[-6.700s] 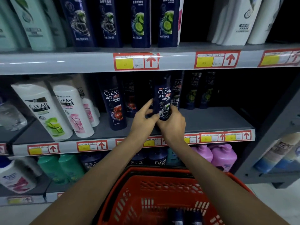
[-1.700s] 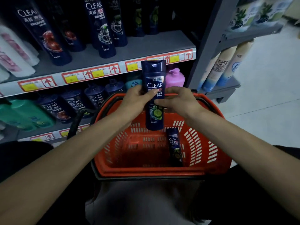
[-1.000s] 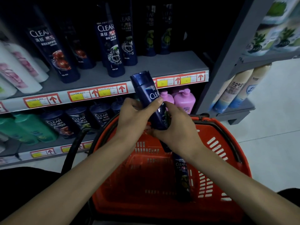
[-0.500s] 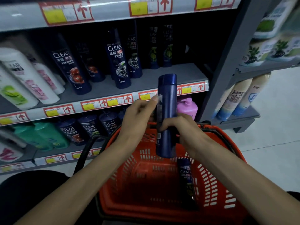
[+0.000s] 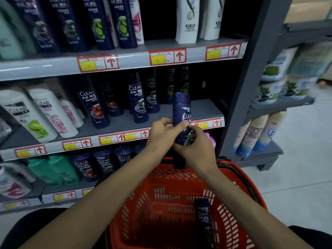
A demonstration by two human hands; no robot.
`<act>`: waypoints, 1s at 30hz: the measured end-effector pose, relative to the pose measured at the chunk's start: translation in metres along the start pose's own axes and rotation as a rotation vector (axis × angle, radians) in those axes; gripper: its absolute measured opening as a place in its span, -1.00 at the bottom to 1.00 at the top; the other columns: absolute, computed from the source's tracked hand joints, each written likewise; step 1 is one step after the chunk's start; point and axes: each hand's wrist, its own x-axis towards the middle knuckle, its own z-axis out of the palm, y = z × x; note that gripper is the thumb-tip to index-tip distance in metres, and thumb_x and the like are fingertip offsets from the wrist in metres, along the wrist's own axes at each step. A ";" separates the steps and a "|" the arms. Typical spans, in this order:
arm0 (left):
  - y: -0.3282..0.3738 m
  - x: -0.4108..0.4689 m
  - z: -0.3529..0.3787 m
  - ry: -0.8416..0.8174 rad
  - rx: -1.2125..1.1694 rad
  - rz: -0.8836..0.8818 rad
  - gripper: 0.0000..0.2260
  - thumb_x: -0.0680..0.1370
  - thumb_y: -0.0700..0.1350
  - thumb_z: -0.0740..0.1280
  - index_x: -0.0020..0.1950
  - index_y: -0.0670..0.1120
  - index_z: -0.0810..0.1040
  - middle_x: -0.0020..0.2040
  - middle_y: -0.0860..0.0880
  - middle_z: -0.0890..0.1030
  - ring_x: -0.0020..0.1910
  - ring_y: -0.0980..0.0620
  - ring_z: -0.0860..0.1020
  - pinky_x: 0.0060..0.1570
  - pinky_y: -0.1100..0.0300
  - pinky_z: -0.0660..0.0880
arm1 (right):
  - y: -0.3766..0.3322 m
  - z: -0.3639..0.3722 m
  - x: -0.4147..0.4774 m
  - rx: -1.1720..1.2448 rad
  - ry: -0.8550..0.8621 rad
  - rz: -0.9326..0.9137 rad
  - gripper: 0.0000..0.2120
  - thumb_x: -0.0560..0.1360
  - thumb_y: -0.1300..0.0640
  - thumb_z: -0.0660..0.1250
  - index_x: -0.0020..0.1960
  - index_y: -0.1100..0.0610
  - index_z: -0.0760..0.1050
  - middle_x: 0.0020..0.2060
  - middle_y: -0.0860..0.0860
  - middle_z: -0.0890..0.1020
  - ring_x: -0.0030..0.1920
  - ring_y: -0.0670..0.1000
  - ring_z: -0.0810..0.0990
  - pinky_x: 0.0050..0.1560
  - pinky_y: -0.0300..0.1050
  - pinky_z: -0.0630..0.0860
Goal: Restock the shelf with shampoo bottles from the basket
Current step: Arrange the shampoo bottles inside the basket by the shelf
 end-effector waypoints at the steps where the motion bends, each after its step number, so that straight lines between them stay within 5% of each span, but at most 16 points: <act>1: 0.001 0.005 -0.001 0.012 -0.013 0.003 -0.61 0.38 0.13 0.54 0.05 -0.09 0.65 -0.17 -0.06 0.74 -0.16 -0.04 0.73 0.04 -0.17 0.64 | 0.000 -0.001 0.003 0.031 -0.009 0.021 -0.29 0.28 -0.11 0.64 0.35 0.03 0.49 -0.11 -0.21 0.58 -0.04 -0.07 0.62 0.04 0.00 0.62; 3: 0.004 0.011 -0.003 0.024 -0.030 0.003 -0.63 0.38 0.14 0.52 0.04 -0.08 0.68 -0.15 -0.05 0.74 -0.14 -0.05 0.73 0.04 -0.18 0.64 | 0.002 -0.001 0.011 0.100 -0.043 0.084 -0.31 0.31 -0.04 0.66 0.35 0.12 0.50 -0.11 -0.21 0.54 -0.06 -0.13 0.58 0.04 -0.16 0.58; 6: 0.008 0.021 -0.005 0.029 -0.056 -0.015 -0.69 0.43 0.12 0.51 0.03 -0.06 0.69 -0.13 -0.02 0.75 -0.11 -0.03 0.73 0.07 -0.16 0.64 | 0.003 0.000 0.019 0.122 -0.102 0.117 -0.61 0.36 0.03 0.65 0.04 0.01 0.50 -0.23 -0.21 0.53 -0.26 -0.27 0.52 -0.24 -0.42 0.47; 10: 0.012 0.034 -0.006 0.013 -0.087 -0.010 -0.74 0.45 0.11 0.50 0.00 -0.04 0.70 -0.12 -0.04 0.75 -0.08 -0.07 0.72 0.07 -0.18 0.63 | 0.000 0.000 0.037 0.035 -0.088 0.113 -0.65 0.31 -0.09 0.65 -0.01 -0.07 0.59 -0.47 -0.18 0.56 -0.42 -0.23 0.56 -0.43 -0.37 0.36; 15: 0.022 0.050 0.001 -0.024 -0.102 0.047 -0.76 0.54 0.02 0.45 0.16 -0.03 0.63 -0.08 0.02 0.75 -0.07 0.03 0.72 0.11 -0.08 0.63 | -0.007 -0.005 0.066 -0.099 0.012 0.085 -0.39 0.19 -0.19 0.67 0.13 0.04 0.60 -0.20 -0.06 0.70 -0.14 0.00 0.69 -0.07 0.03 0.64; 23: 0.019 0.077 0.009 -0.112 0.078 0.038 -0.56 0.54 0.11 0.39 0.41 0.12 0.49 -0.04 0.09 0.69 0.05 0.08 0.65 0.23 -0.05 0.56 | -0.003 -0.004 0.121 -0.066 0.160 0.073 -0.57 0.31 -0.11 0.60 0.08 0.02 0.59 -0.25 -0.13 0.63 -0.13 0.01 0.66 -0.16 -0.08 0.54; 30: 0.013 0.118 0.028 -0.145 0.049 0.072 -0.45 0.57 -0.02 0.39 0.55 0.06 0.36 -0.12 0.13 0.66 0.04 0.11 0.62 0.29 0.03 0.50 | 0.019 0.019 0.172 -0.017 0.284 0.013 -0.52 0.40 -0.01 0.54 0.27 0.06 0.52 -0.04 -0.04 0.68 0.02 0.06 0.66 0.08 0.04 0.57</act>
